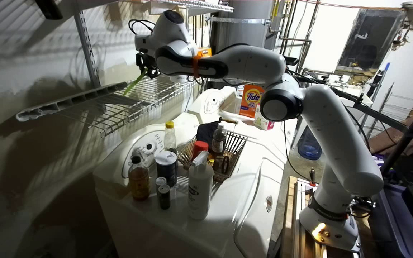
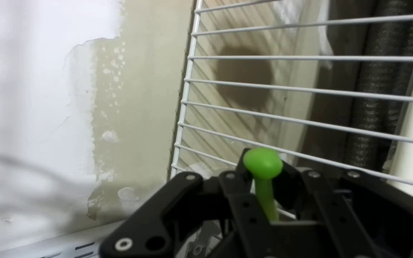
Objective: Move the green knife on the shelf to the right.
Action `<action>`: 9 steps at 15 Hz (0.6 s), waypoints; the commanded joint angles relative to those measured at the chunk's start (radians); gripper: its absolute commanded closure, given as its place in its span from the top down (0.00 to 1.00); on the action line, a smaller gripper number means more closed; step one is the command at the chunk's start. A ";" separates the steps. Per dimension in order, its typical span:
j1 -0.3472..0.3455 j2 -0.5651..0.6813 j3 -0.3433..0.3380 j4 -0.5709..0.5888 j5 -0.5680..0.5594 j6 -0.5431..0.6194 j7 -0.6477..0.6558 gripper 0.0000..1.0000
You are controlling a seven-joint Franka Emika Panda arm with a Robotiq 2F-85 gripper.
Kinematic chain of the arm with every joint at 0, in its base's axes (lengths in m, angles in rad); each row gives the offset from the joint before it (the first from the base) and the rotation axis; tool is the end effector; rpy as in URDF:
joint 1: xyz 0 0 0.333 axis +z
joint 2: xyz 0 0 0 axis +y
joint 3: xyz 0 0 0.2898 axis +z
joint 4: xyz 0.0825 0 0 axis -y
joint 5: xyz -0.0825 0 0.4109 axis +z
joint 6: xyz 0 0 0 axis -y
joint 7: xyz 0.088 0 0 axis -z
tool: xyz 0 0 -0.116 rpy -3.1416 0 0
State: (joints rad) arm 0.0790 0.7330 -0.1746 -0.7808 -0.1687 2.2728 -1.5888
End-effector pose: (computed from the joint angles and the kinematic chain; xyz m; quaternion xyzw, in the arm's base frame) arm 0.8027 -0.0176 0.5808 0.6264 0.6727 0.1550 0.3621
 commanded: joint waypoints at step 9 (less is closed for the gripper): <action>-0.059 -0.014 0.049 0.015 0.074 -0.031 -0.029 0.03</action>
State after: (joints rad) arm 0.0436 0.7251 -0.1641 -0.7791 -0.1460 2.2673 -1.5888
